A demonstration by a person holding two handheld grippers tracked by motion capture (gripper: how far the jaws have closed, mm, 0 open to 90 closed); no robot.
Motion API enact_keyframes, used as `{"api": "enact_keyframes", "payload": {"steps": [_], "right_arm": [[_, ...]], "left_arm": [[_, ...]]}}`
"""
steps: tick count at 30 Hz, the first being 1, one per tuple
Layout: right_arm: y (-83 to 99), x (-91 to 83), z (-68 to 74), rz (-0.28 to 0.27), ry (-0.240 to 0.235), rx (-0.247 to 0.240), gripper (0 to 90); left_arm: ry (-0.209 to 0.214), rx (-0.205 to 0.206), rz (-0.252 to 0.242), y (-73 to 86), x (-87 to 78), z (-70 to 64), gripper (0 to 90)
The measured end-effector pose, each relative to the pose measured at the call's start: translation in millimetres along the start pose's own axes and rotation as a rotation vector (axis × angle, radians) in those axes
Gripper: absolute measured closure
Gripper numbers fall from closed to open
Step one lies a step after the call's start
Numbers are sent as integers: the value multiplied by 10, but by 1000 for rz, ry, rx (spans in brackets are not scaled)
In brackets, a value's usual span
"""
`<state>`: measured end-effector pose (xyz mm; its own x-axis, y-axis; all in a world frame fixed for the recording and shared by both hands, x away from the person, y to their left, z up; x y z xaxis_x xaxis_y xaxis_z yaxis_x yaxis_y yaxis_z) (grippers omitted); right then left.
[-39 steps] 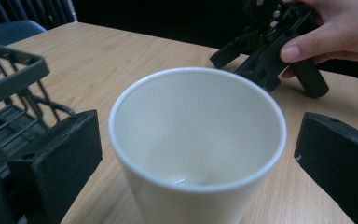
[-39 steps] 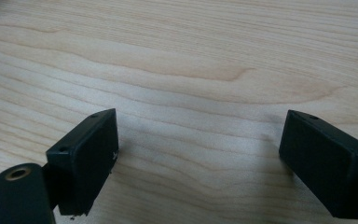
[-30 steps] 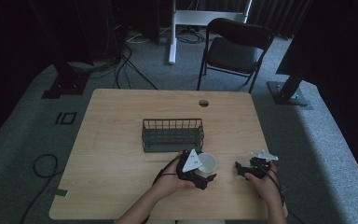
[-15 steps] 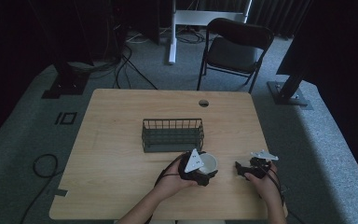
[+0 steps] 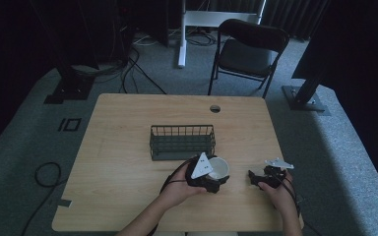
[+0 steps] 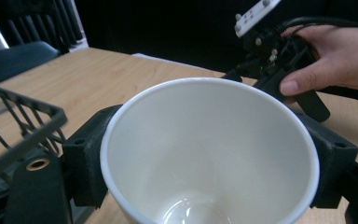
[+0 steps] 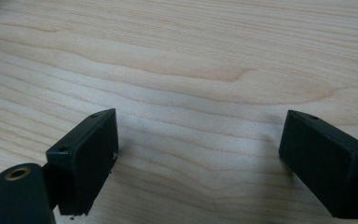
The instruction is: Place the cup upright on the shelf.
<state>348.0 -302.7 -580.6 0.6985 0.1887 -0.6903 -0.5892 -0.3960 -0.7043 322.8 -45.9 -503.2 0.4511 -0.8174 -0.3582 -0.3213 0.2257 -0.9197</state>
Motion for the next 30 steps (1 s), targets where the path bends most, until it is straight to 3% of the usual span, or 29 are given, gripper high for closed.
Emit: {"api": "enact_keyframes", "payload": {"steps": [22,27,29,30], "right_arm": [[-1,1,-2,-2,1,-2,114],[-1,1,-1,-2,0,-1,114],[-1,1,-1,-2,0,-1,114],[-1,1,-1,-2,0,-1,114]], "left_arm": [[-29,-4,-83,-541,-304,68,202],[-78,-2,-119,-711,-393,134,202],[-78,-2,-119,-711,-393,134,202],[-104,-9,-138,-813,-468,178,202]]}}
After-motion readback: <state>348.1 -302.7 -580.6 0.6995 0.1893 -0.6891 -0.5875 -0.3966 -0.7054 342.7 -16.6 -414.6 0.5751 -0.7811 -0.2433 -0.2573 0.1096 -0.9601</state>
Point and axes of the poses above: each handheld gripper's, and its own axes: x roughly forward along the jaws, y roughly out of its underside, z roughly to its left, the point moved 4 cm from there along x, roughly forward along the jaws, and after that the axes turned 14 degrees about -x, right-handed, at the moved point
